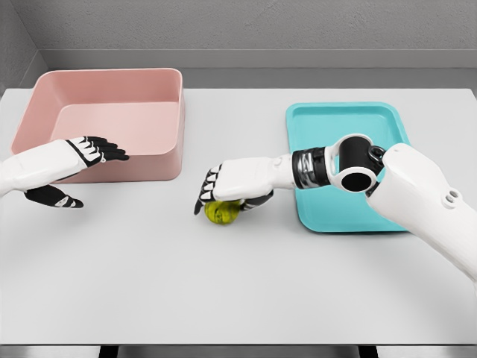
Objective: Put the tennis from the blue tray into the pink basket with both arms
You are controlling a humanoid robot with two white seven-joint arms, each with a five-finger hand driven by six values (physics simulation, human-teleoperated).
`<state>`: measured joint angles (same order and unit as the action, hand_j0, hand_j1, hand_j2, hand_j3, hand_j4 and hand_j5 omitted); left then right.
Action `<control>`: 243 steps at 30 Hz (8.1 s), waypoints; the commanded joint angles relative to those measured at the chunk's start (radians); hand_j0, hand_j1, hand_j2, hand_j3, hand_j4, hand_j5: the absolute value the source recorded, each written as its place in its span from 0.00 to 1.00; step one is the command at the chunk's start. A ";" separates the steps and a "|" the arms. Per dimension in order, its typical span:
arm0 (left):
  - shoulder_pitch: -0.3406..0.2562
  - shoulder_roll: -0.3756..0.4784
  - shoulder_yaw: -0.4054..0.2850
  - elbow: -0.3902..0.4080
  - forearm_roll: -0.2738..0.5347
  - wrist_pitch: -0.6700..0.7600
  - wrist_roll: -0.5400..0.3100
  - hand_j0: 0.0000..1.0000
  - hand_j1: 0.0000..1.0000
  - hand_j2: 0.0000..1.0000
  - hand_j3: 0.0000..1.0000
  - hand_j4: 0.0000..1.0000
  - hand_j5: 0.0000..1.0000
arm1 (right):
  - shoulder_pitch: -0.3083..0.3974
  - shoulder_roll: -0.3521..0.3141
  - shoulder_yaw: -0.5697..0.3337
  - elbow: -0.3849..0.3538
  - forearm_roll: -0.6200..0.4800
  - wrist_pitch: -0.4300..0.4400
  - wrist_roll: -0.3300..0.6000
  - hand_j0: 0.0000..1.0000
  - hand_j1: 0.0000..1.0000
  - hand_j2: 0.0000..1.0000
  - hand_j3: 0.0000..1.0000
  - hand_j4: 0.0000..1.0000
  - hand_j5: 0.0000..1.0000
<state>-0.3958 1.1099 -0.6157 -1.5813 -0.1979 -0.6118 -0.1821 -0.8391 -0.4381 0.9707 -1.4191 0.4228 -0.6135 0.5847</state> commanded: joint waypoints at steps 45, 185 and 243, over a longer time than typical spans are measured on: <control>-0.091 -0.067 -0.002 -0.045 -0.002 0.001 -0.003 1.00 1.00 1.00 1.00 1.00 1.00 | 0.028 -0.499 -0.156 -0.182 -0.182 0.003 -0.088 1.00 1.00 1.00 1.00 1.00 1.00; -0.319 -0.447 -0.486 0.150 0.110 0.001 -0.089 0.97 0.97 0.97 0.97 0.97 0.97 | 0.067 -0.439 -0.150 -0.164 -0.191 0.003 -0.089 1.00 1.00 1.00 1.00 1.00 1.00; -0.385 -0.443 -0.504 0.176 0.109 0.001 -0.085 0.54 0.54 0.54 0.54 0.54 0.54 | 0.074 -0.429 -0.150 -0.164 -0.191 0.003 -0.088 1.00 1.00 1.00 1.00 1.00 1.00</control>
<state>-0.7808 0.6638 -1.1207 -1.4037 -0.0976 -0.6122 -0.2675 -0.7655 -0.8658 0.8214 -1.5829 0.2379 -0.6132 0.4961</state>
